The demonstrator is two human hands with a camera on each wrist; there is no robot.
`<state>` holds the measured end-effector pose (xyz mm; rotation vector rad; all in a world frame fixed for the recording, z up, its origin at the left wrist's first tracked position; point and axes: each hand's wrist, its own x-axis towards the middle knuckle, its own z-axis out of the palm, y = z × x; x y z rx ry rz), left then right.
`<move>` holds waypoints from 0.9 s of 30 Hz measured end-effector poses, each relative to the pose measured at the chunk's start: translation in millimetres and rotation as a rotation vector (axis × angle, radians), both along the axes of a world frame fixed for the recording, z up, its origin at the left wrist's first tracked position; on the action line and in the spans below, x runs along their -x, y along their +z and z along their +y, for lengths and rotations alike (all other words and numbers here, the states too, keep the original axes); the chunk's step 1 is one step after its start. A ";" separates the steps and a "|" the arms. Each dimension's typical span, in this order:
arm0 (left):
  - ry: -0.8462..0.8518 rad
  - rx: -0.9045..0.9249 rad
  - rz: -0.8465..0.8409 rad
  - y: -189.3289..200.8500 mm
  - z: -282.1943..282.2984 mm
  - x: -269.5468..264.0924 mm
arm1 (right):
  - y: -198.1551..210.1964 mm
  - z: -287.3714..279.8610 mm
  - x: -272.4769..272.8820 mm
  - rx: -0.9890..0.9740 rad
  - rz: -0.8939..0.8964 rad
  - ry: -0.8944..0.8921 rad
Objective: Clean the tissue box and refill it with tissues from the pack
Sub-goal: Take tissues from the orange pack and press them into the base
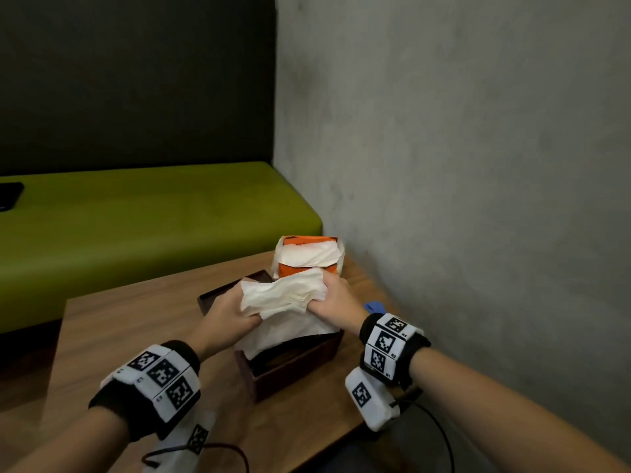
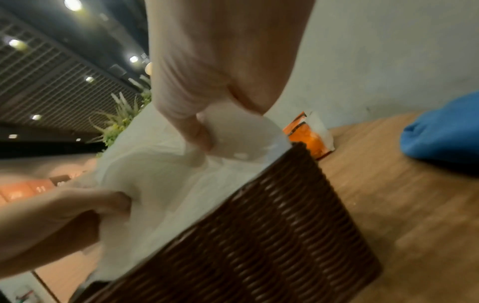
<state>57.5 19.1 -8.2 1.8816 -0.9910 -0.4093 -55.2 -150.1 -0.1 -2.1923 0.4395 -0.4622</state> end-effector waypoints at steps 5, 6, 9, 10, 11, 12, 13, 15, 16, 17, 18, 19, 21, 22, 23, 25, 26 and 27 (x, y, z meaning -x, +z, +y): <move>0.253 0.137 0.199 2.7 -6.4 1.1 | 4.3 1.2 -9.8 -0.223 -0.069 -0.083; 0.249 0.112 0.250 0.9 -6.6 3.1 | 2.4 2.7 -10.7 -0.218 -0.004 -0.074; 0.188 -0.067 0.157 -1.2 -12.9 12.3 | -3.5 8.8 -7.7 -0.103 0.298 0.084; 0.169 -0.126 0.143 -1.2 -17.3 14.5 | -4.8 9.5 -6.9 -0.098 0.341 0.109; 0.151 -0.168 0.164 -1.7 -21.6 16.3 | -5.3 10.0 -6.7 -0.103 0.359 0.099; 0.138 -0.199 0.197 -1.4 -25.2 17.8 | -6.0 10.0 -6.9 -0.099 0.355 0.083; 0.131 -0.218 0.215 -2.9 -28.3 18.4 | -6.5 10.1 -7.3 -0.079 0.357 0.067; 0.111 -0.257 0.188 -5.2 -31.8 18.7 | -7.9 9.9 -7.8 0.020 0.378 0.065; 0.102 -0.272 0.168 -6.5 -32.6 18.3 | -9.2 10.3 -7.9 0.077 0.385 0.074; 0.099 -0.279 0.155 -6.7 -32.8 18.4 | -10.0 11.2 -7.6 0.120 0.382 0.078; 0.091 -0.293 0.158 -5.8 -32.6 18.4 | -9.9 12.4 -7.0 0.152 0.363 0.075; 0.079 -0.305 0.166 -5.7 -32.5 17.1 | -10.0 13.5 -6.2 0.161 0.340 0.061; 0.052 -0.339 0.170 -3.9 -32.8 13.6 | -8.6 14.9 -4.5 0.160 0.314 0.037; 0.037 -0.352 0.171 -1.6 -33.0 11.7 | -7.6 14.9 -4.3 0.150 0.313 0.039; 0.025 -0.350 0.174 -0.3 -33.3 9.9 | -7.3 14.0 -4.4 0.134 0.317 0.041; 0.037 -0.332 0.206 2.1 -34.1 6.4 | -4.3 13.2 -4.6 0.090 0.322 0.030; 0.050 -0.322 0.235 3.3 -34.3 5.6 | -2.0 13.7 -3.8 0.063 0.318 0.021; 0.059 -0.308 0.260 3.1 -34.9 4.1 | 0.0 13.8 -3.4 0.043 0.315 0.017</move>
